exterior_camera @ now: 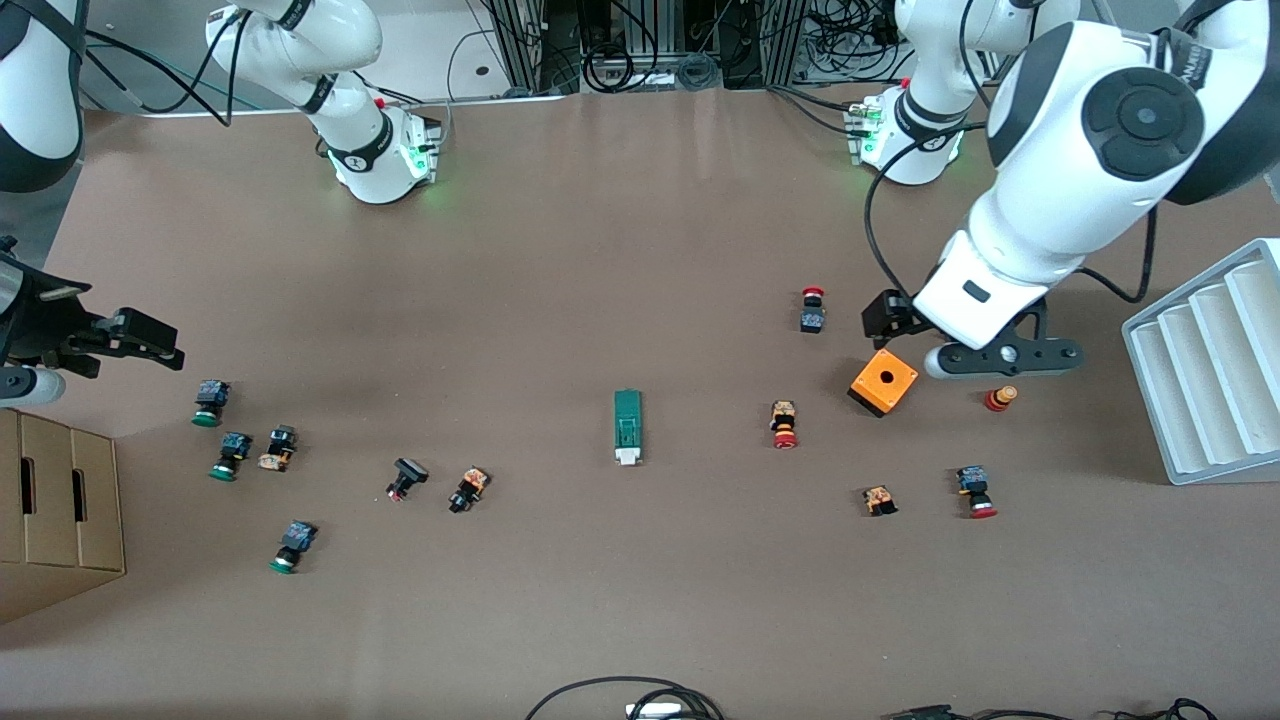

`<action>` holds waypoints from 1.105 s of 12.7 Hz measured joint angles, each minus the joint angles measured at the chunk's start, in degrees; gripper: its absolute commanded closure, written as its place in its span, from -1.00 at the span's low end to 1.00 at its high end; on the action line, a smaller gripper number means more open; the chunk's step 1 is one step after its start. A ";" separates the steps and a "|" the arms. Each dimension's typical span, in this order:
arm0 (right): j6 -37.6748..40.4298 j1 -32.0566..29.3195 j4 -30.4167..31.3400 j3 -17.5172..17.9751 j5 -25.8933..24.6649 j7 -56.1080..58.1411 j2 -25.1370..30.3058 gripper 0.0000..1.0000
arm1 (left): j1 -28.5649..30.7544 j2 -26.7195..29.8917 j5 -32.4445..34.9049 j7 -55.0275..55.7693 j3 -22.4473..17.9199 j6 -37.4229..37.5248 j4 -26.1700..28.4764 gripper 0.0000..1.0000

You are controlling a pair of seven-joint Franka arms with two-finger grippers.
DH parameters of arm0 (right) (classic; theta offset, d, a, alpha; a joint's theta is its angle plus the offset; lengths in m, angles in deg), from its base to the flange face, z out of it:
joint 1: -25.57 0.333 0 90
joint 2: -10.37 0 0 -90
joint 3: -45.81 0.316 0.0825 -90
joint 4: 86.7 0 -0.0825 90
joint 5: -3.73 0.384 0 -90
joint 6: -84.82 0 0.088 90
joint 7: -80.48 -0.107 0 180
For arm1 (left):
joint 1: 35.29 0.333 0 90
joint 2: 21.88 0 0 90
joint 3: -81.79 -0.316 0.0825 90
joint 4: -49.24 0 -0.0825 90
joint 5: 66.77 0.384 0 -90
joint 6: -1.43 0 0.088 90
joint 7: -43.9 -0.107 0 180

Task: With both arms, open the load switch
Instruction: 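Move the left gripper toward the green load switch, then lower the left gripper onto the switch base while the right gripper approaches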

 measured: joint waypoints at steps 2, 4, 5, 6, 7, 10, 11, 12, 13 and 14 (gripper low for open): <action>0.00 -0.01 0.09 0.01 1.09 0.00 -0.48 -1.00 | -3.48 -0.65 0.85 6.99 0.07 -1.37 0.05 -1.00; 0.00 0.01 0.11 0.04 4.41 0.02 -1.72 -1.00 | -6.57 -1.61 1.61 10.75 0.16 -3.31 0.17 -1.00; -0.01 0.01 0.11 0.07 4.92 0.03 -2.20 -1.00 | -7.71 -2.14 1.77 12.90 0.17 -4.40 0.19 -1.00; -0.03 0.01 0.11 0.09 4.95 0.03 -2.47 -1.00 | -8.86 -2.72 2.24 15.18 0.15 -5.62 0.24 -1.00; -0.03 0.01 0.11 0.08 4.95 0.03 -2.51 -1.00 | -10.04 -3.19 3.21 17.10 0.15 -6.80 0.41 -1.00; -0.03 0.01 0.11 0.06 4.96 0.03 -2.80 -1.00 | -13.82 -4.33 5.41 26.00 0.20 -12.04 2.07 -1.00; -0.03 0.01 0.11 0.07 4.99 0.03 -3.07 -1.00 | -15.42 -4.83 6.90 29.65 0.22 -13.71 2.71 -1.00; -0.11 0.02 0.11 0.11 5.13 0.03 -3.38 -1.00 | -17.36 -5.60 9.13 34.18 0.24 -15.24 3.16 -1.00; -0.39 0.05 0.12 0.20 5.43 0.03 -3.81 -1.00 | -19.39 -6.64 11.43 39.20 0.26 -16.69 3.38 -1.00; -0.67 0.08 0.13 0.37 5.81 0.03 -4.37 -1.00 | -21.44 -7.87 14.05 44.16 0.28 -17.89 3.45 -1.00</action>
